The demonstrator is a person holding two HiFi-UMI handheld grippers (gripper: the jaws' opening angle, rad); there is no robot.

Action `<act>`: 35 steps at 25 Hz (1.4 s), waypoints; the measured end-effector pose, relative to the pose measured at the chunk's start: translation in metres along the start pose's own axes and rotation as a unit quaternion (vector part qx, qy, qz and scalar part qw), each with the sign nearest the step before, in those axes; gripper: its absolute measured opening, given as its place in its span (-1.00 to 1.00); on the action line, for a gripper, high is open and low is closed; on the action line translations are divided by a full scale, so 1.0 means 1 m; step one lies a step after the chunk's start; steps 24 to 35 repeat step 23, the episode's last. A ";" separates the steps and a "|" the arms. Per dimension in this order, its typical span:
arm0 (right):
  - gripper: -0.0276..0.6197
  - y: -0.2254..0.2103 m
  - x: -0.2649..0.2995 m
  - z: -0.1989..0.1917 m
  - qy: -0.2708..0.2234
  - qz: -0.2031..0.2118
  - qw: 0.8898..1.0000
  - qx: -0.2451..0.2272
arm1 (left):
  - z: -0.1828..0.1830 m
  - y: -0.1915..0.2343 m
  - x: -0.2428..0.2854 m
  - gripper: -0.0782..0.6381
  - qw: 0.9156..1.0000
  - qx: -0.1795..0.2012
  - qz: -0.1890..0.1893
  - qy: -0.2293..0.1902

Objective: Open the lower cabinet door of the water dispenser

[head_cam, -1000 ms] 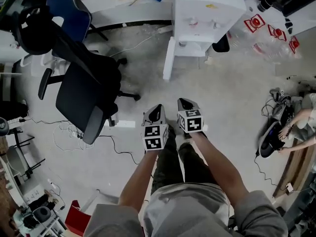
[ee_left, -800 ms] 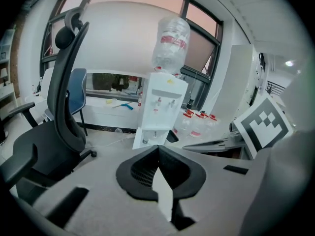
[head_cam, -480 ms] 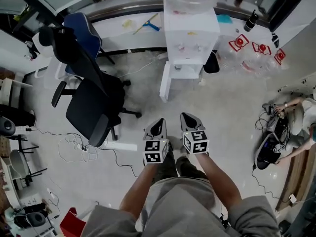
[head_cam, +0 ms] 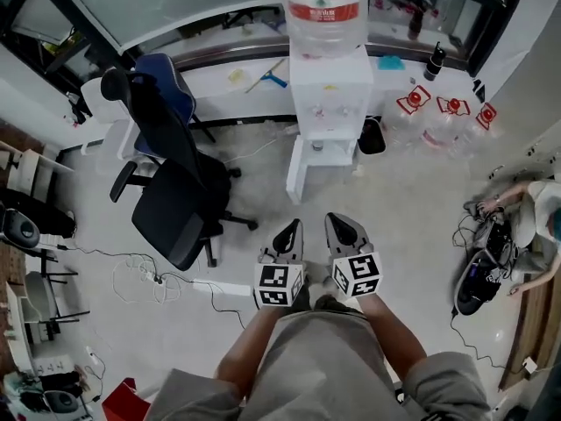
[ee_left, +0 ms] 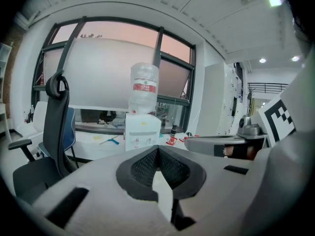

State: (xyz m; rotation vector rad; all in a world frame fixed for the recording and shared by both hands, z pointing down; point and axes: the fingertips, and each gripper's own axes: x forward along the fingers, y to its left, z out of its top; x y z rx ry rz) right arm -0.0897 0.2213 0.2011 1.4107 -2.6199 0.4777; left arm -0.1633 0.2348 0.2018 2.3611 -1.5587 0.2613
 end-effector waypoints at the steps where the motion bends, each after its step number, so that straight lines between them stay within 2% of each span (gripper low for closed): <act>1: -0.89 0.002 -0.007 0.007 -0.011 0.002 1.000 -0.002 | 0.007 -0.005 -0.005 -0.76 1.000 0.006 -0.003 -0.007; 6: -0.89 0.018 -0.040 0.036 -0.060 0.009 0.998 -0.018 | 0.033 -0.026 -0.033 -0.76 0.999 0.022 -0.021 -0.036; 11: -0.89 0.022 -0.061 0.042 -0.084 0.009 0.996 -0.011 | 0.043 -0.046 -0.044 -0.76 0.997 0.034 -0.034 -0.052; 18: -0.89 0.022 -0.074 0.041 -0.089 0.005 0.996 -0.007 | 0.044 -0.059 -0.046 -0.76 0.997 0.035 -0.037 -0.058; 23: -0.89 0.014 -0.069 0.056 -0.101 0.006 0.995 -0.022 | 0.059 -0.056 -0.038 -0.76 0.996 0.040 -0.036 -0.070; 35: -0.89 0.014 -0.069 0.056 -0.101 0.006 0.995 -0.022 | 0.059 -0.056 -0.038 -0.76 0.996 0.040 -0.036 -0.070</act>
